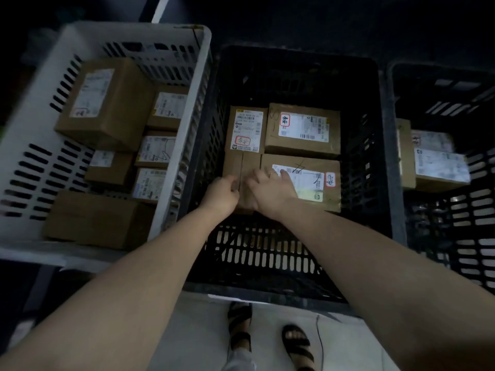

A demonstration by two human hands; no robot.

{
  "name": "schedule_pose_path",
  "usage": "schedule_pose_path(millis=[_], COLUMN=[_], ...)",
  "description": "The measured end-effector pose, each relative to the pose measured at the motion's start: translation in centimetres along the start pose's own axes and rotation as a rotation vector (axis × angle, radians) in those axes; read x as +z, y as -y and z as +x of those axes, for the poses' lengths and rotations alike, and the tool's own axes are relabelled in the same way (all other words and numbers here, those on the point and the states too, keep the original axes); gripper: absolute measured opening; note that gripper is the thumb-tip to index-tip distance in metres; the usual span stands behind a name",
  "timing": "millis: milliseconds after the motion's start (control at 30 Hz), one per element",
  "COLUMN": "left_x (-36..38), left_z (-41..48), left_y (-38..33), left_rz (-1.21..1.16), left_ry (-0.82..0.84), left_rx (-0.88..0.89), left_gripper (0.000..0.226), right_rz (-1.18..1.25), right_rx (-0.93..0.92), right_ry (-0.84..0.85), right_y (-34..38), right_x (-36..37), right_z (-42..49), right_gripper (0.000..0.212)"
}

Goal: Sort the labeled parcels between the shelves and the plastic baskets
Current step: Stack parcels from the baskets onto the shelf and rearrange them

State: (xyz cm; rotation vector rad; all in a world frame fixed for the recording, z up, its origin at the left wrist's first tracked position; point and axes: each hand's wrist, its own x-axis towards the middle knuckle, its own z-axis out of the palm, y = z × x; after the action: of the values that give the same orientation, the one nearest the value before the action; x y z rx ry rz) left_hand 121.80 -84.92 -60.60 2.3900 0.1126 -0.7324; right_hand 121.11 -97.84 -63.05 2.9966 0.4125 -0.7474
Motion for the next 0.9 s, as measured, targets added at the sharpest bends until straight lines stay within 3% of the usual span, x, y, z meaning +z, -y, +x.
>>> schedule_pose_path(millis=[100, 233, 400, 567, 700, 900], left_x=[-1.4, -4.7, -12.3, -22.3, -29.3, -35.5], left_z=[-3.0, -9.5, -22.2, -38.2, -52.2, -70.5], left_y=[-0.8, -2.1, -3.0, -1.9, 0.9, 7.3], left_rz=[0.186, 0.321, 0.496, 0.61, 0.667, 0.633], left_ry=[-0.073, -0.199, -0.441, -0.71, -0.97, -1.276], left_rx=[0.087, 0.146, 0.088, -0.035, -0.178, -0.328], left_gripper=[0.04, 0.033, 0.021, 0.012, 0.023, 0.026], right_rz=[-0.031, -0.049, -0.059, -0.083, -0.063, 0.113], right_rx=[-0.015, -0.096, -0.344, -0.612, -0.796, -1.099], right_ry=[-0.065, -0.217, -0.435, -0.709, -0.91, -1.059], right_y=[-0.5, 0.4, 5.4, 15.6, 26.4, 43.4], right_x=[-2.7, -7.9, -17.3, -27.6, -34.7, -40.1], right_z=[-2.2, -6.9, -14.6, -22.9, -29.9, -40.4], right_gripper=[0.046, 0.044, 0.045, 0.04, 0.034, 0.03])
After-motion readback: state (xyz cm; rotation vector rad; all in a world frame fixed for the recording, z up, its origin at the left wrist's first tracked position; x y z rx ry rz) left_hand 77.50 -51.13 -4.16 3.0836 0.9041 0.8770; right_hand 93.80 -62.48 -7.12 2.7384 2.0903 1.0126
